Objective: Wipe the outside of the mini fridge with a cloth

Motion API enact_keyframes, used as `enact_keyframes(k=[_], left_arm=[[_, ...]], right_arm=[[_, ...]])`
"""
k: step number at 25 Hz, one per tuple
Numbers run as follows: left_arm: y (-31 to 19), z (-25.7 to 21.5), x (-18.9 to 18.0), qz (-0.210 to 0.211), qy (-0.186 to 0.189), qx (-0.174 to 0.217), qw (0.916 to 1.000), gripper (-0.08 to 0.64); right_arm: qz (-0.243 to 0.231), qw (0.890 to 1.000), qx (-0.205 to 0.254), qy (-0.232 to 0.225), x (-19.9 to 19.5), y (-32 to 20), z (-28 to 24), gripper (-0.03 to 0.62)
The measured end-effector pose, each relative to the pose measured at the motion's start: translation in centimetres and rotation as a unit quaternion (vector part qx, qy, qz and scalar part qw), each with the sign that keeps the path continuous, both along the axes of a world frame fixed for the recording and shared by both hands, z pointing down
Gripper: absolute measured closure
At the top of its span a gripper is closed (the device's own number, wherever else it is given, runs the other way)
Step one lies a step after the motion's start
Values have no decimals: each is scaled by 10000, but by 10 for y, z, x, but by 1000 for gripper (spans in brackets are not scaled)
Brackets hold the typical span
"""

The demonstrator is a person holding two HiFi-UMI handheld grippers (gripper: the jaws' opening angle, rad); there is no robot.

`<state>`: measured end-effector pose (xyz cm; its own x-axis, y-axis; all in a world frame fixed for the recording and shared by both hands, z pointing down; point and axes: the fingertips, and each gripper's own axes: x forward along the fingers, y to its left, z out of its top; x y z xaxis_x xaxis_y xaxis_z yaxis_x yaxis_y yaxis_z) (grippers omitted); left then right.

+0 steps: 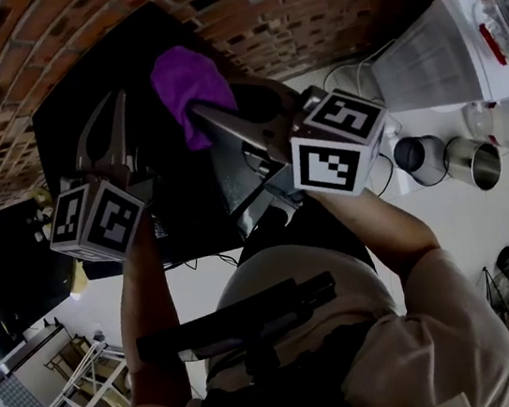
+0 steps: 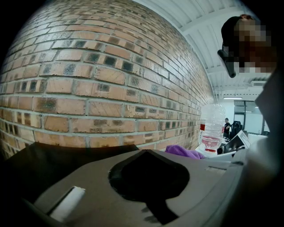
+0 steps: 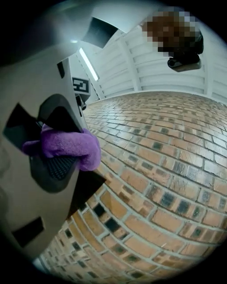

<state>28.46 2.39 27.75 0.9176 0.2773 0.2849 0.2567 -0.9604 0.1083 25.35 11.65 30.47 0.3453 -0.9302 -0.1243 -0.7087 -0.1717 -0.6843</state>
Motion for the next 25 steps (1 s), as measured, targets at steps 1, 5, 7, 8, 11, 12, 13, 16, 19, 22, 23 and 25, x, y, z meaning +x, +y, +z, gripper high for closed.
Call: enact_keyframes(k=[1, 5, 7, 8, 11, 12, 13, 16, 19, 22, 23, 25], left_arm=[[0, 0, 0, -3, 1, -1, 10000, 555], [-1, 0, -1, -10, 1, -3, 10000, 555], [0, 0, -1, -7, 4, -2, 10000, 555], [0, 0, -1, -8, 4, -1, 10000, 555], [0, 0, -1, -19, -2, -1, 10000, 555], [0, 0, -1, -23, -2, -2, 10000, 555], [0, 0, -1, -27, -1, -2, 10000, 555], [-1, 0, -1, -39, 1, 2, 10000, 555], [-1, 0, 0, -49, 4, 1, 10000, 555], [-1, 0, 0, -52, 12, 3, 10000, 555], [-1, 0, 0, -52, 12, 3, 10000, 555], [-1, 0, 0, -56, 14, 3, 10000, 555]], right_arm=[[-31, 10000, -17, -27, -4, -3, 3, 457], [-34, 9998, -80, -182, -9, -6, 17, 457], [-5, 9997, -110, -221, -6, -5, 22, 457], [6, 9996, -129, -235, -5, -5, 25, 457], [22, 9993, -212, -314, -2, -6, 39, 457], [26, 9991, -237, -360, -2, -6, 44, 457], [32, 9988, -254, -418, -1, -6, 50, 457], [45, 9975, -340, -615, 1, -7, 70, 457], [49, 9957, -471, -799, 4, -7, 90, 457], [27, 9936, -562, -982, 5, -9, 109, 457], [17, 9927, -596, -1049, 6, -9, 115, 457], [2, 9911, -662, -1155, 7, -9, 126, 457]])
